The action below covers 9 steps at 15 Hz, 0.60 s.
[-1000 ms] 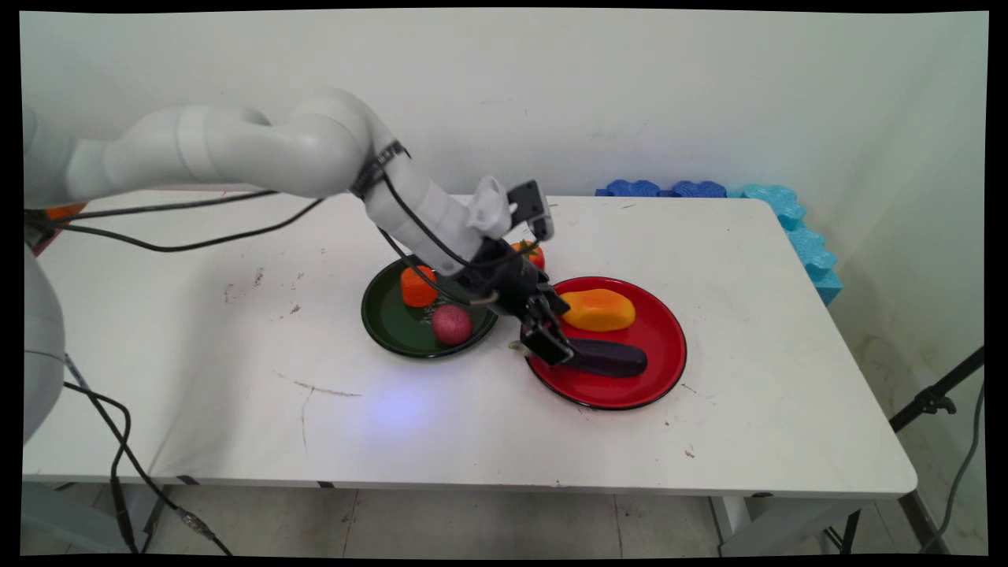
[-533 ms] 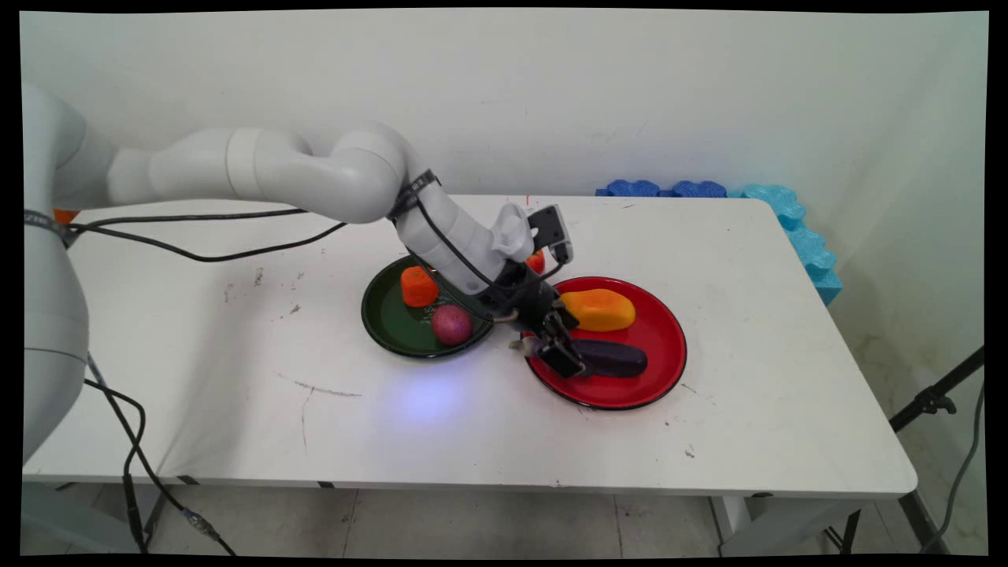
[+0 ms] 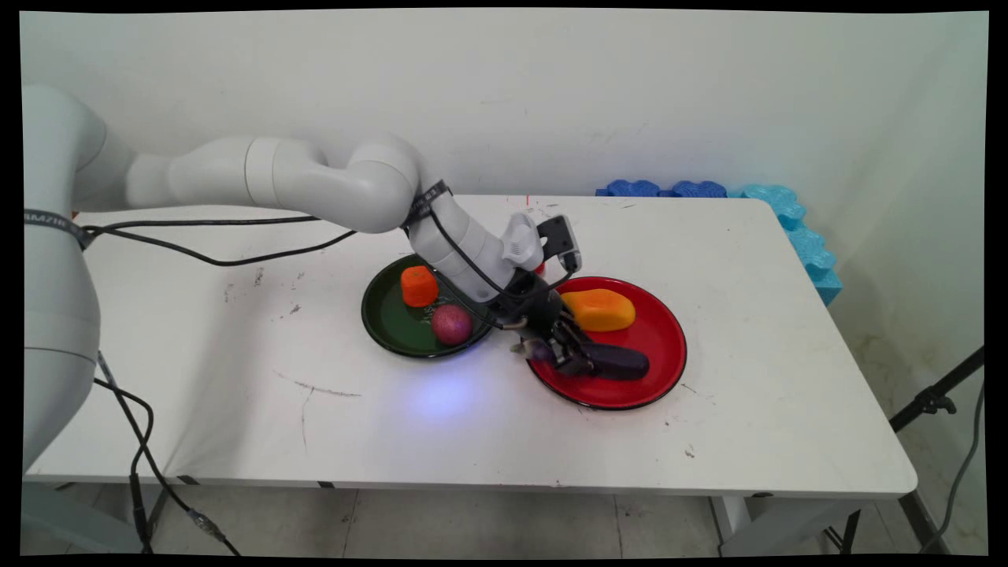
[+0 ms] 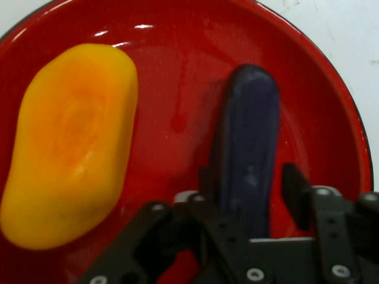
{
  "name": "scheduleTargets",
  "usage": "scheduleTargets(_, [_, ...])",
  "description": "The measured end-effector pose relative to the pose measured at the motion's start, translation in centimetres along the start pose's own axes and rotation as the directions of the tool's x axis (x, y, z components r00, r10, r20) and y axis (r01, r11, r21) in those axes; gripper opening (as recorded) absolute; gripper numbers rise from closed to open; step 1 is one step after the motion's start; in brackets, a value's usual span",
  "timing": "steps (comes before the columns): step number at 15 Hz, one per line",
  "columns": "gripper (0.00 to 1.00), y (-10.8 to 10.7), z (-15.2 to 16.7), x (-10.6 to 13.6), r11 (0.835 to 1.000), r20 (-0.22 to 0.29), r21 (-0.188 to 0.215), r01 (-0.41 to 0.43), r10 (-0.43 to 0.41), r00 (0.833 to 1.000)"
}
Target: Pick up the eggplant from the red plate, then place the picked object on the table
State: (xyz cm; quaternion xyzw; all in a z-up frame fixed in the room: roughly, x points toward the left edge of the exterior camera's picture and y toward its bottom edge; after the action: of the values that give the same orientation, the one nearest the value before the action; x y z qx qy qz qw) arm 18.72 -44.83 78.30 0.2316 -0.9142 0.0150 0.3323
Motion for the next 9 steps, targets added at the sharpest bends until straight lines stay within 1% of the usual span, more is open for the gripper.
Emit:
scheduleTargets(4, [0.00, 0.0, -0.1, 0.3, 1.000, -0.014, -0.003, 0.004, -0.004, 1.000])
scheduleTargets(5, [0.00, 0.0, -0.5, 0.5, 1.000, -0.026, -0.003, 0.001, -0.001, 1.000])
scheduleTargets(7, [0.00, 0.3, -1.8, 0.8, 1.000, -0.048, -0.006, -0.015, 0.015, 0.999])
scheduleTargets(9, [0.00, 0.8, -4.1, 0.8, 0.999, -0.074, -0.009, -0.040, 0.039, 0.996])
